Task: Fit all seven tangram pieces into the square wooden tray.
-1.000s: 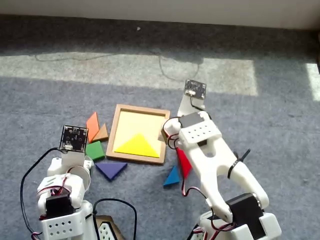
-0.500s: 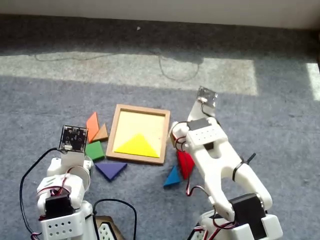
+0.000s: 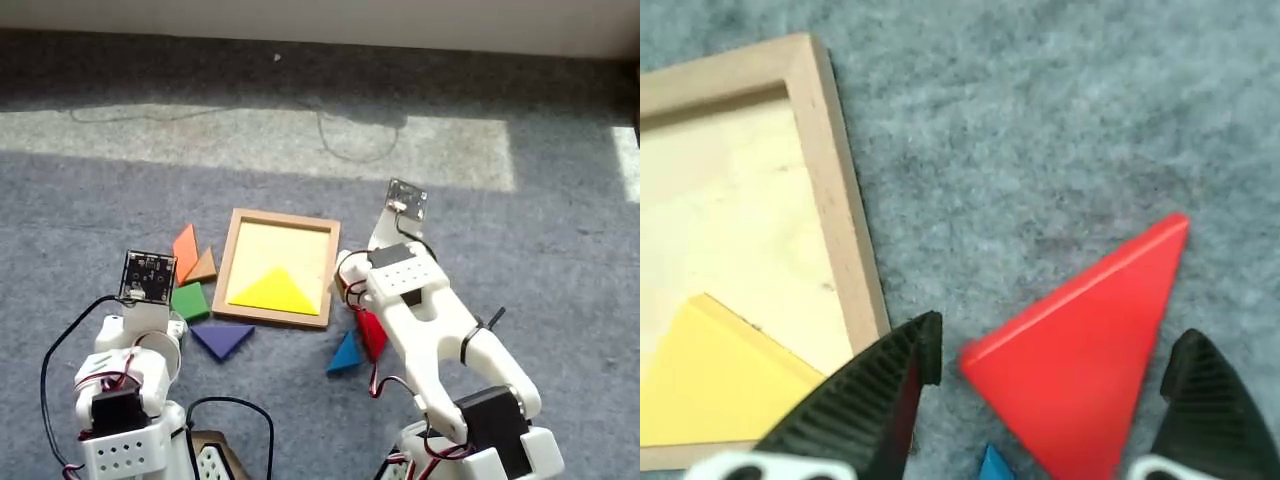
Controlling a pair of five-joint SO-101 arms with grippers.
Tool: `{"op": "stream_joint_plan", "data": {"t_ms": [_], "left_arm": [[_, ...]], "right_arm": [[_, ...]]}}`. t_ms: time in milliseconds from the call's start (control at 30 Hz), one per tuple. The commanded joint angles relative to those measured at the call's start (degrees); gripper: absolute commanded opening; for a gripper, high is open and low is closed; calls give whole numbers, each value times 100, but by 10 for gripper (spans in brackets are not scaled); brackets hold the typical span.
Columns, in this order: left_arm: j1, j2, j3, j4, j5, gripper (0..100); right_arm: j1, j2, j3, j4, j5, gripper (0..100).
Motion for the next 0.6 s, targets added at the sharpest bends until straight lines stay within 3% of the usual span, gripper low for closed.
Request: {"op": "stream_joint_plan", "data": {"t_ms": [0, 433, 567], "left_arm": [[-48, -180, -31, -9, -70, 148], [-48, -180, -31, -9, -70, 148], [-48, -180, -31, -9, -70, 148]], "right_arm": [[-57, -40, 180, -101, -18, 339], [-57, -40, 233, -92, -9, 334], [-57, -48, 233, -92, 88, 245]]}}
